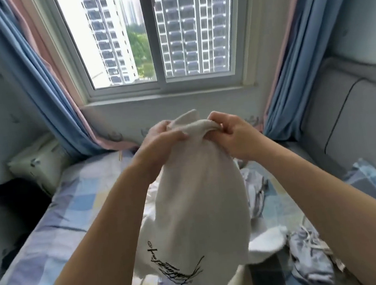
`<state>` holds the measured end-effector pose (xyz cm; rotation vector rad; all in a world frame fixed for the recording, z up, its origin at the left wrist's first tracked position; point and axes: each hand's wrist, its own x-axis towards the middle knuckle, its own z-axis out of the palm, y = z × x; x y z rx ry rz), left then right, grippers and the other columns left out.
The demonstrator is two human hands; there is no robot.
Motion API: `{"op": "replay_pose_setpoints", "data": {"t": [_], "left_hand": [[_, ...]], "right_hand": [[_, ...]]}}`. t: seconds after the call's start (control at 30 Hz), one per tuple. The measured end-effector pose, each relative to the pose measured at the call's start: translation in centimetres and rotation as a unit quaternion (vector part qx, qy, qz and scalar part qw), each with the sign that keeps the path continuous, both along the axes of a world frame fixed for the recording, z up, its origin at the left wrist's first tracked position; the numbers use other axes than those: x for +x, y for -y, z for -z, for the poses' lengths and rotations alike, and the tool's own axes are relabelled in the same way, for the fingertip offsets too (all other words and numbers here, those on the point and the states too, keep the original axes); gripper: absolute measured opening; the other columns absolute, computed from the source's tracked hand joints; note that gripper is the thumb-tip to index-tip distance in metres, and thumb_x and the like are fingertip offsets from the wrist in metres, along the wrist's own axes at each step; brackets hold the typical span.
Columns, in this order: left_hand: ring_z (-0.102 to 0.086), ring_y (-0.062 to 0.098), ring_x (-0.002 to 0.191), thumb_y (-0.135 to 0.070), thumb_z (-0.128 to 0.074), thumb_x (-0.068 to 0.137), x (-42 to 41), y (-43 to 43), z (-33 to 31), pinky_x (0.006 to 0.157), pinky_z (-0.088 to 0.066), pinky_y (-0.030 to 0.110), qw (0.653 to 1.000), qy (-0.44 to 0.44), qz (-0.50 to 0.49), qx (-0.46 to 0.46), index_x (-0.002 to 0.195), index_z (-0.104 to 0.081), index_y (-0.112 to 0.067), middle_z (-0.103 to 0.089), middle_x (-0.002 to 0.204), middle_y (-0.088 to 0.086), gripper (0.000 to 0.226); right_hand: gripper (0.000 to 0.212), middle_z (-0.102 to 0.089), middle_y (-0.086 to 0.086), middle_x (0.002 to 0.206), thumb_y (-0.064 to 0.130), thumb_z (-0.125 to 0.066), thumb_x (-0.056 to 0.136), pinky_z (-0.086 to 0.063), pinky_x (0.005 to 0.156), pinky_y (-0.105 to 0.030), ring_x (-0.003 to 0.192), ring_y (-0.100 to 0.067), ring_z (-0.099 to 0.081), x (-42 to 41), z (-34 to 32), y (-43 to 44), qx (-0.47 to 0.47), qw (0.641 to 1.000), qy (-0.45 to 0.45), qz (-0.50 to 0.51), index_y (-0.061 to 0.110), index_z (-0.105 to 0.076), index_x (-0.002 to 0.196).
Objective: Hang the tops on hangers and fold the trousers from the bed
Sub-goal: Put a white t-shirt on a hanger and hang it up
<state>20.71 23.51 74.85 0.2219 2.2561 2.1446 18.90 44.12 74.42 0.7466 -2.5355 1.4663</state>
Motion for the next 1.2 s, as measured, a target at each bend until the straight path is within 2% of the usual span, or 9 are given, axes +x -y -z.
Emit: {"op": "replay_pose_setpoints", "data": {"t": [0.07,0.27,0.43,0.6,0.73,0.83,0.9,1.07,1.2], "left_hand": [[-0.070,0.017,0.084,-0.022,-0.081,0.079,0.5,1.2,-0.6,0.079,-0.057,0.033,0.999,-0.012,0.031,-0.042,0.099,-0.075,-0.008,-0.076,0.093,0.010,0.026],[-0.059,0.005,0.071,-0.015,-0.071,0.092,0.2,2.5,-4.2,0.070,-0.049,0.026,0.967,-0.216,-0.125,-0.059,0.085,-0.077,-0.023,-0.069,0.077,-0.007,0.013],[-0.060,-0.002,0.073,-0.028,-0.066,0.090,0.6,3.3,-7.2,0.068,-0.046,0.014,0.952,-0.283,-0.106,-0.058,0.082,-0.074,-0.043,-0.068,0.076,-0.018,0.018],[-0.058,0.004,0.074,-0.019,-0.065,0.095,0.4,4.7,-10.0,0.071,-0.047,0.019,0.938,-0.319,-0.136,-0.009,0.081,-0.073,-0.034,-0.066,0.078,-0.010,0.022],[-0.056,0.001,0.070,-0.016,-0.062,0.097,0.2,6.1,-12.5,0.068,-0.045,0.017,0.932,-0.323,-0.166,0.020,0.082,-0.070,-0.028,-0.062,0.073,-0.015,0.021],[-0.051,0.006,0.071,-0.016,-0.060,0.097,-0.6,7.9,-13.2,0.068,-0.042,0.023,0.927,-0.317,-0.200,0.033,0.087,-0.068,-0.010,-0.058,0.076,-0.004,0.014],[-0.050,0.010,0.073,-0.019,-0.061,0.096,-1.5,9.0,-12.6,0.070,-0.040,0.028,0.927,-0.309,-0.214,0.006,0.094,-0.069,-0.003,-0.057,0.081,0.003,0.018],[-0.057,-0.004,0.061,-0.032,-0.063,0.095,-3.9,11.9,-9.8,0.056,-0.045,0.011,0.931,-0.240,-0.274,-0.018,0.081,-0.068,-0.031,-0.064,0.075,-0.011,0.016],[-0.068,0.019,0.090,-0.028,-0.059,0.098,-5.6,13.8,-6.8,0.072,-0.054,0.026,0.934,-0.153,-0.316,-0.065,0.091,-0.063,-0.024,-0.066,0.085,-0.002,0.009]], "right_hand": [[0.008,-0.057,-0.009,0.075,0.010,-0.061,0.096,-0.044,0.064,-0.034,0.068,-0.013,-0.051,0.0,-1.3,1.7,-0.016,1.000,-0.024,0.009,0.005,-0.058,0.091],[0.016,-0.068,-0.003,0.076,0.017,-0.072,0.092,-0.053,0.058,-0.029,0.066,-0.014,-0.064,0.8,-3.4,4.3,-0.105,0.990,0.077,-0.052,0.015,-0.062,0.105],[0.020,-0.077,-0.012,0.096,0.020,-0.085,0.078,-0.062,0.080,-0.043,0.087,-0.025,-0.075,0.9,-2.9,3.5,-0.048,0.988,0.144,-0.041,0.010,-0.076,0.094],[0.029,-0.075,-0.014,0.104,0.019,-0.087,0.076,-0.060,0.087,-0.040,0.095,-0.024,-0.074,0.2,-0.4,2.1,0.057,0.971,0.230,-0.040,0.006,-0.077,0.099],[0.041,-0.075,-0.001,0.113,0.013,-0.086,0.074,-0.054,0.100,-0.039,0.108,-0.019,-0.070,-0.7,2.7,1.2,0.148,0.941,0.300,-0.043,0.011,-0.075,0.113],[0.030,-0.074,-0.009,0.115,0.013,-0.081,0.078,-0.050,0.104,-0.044,0.114,-0.027,-0.066,-1.2,4.6,0.4,0.193,0.936,0.293,-0.016,0.007,-0.075,0.107],[0.024,-0.074,-0.013,0.109,0.008,-0.074,0.082,-0.056,0.092,-0.034,0.104,-0.026,-0.070,-1.5,4.6,0.3,0.138,0.955,0.263,0.012,0.002,-0.073,0.105],[0.030,-0.069,-0.012,0.084,0.010,-0.063,0.065,-0.056,0.069,-0.031,0.077,-0.021,-0.067,-1.2,2.4,2.0,-0.050,0.976,0.209,0.033,-0.006,-0.070,0.089],[0.024,-0.072,-0.015,0.092,-0.006,-0.066,0.080,-0.060,0.076,-0.036,0.082,-0.023,-0.069,-0.9,-1.2,3.5,-0.089,0.980,0.178,-0.012,-0.007,-0.070,0.104]]}}
